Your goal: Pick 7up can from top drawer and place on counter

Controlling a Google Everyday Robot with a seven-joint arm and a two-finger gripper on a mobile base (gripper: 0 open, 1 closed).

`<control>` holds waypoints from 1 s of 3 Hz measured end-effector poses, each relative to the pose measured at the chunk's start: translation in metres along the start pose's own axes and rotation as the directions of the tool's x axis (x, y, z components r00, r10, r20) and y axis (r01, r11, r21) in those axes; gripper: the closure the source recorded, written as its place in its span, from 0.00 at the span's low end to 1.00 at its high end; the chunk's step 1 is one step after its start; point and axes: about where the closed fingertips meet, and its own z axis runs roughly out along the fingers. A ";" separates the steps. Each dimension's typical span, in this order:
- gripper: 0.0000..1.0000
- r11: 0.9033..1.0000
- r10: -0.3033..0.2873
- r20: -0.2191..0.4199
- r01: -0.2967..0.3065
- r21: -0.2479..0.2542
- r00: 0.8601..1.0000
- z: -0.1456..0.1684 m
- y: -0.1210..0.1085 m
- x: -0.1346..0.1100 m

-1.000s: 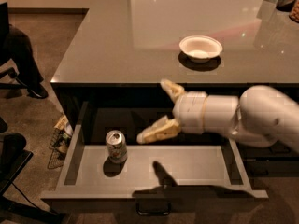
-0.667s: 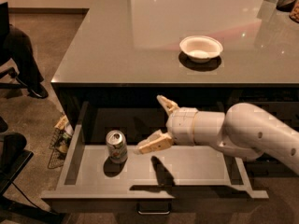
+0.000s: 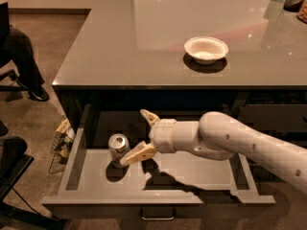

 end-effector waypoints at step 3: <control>0.38 0.987 0.016 0.054 -0.007 -0.161 0.998 0.080 0.029 0.028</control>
Offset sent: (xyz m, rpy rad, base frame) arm -0.0056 0.0804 -0.0762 0.0540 0.0701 0.1882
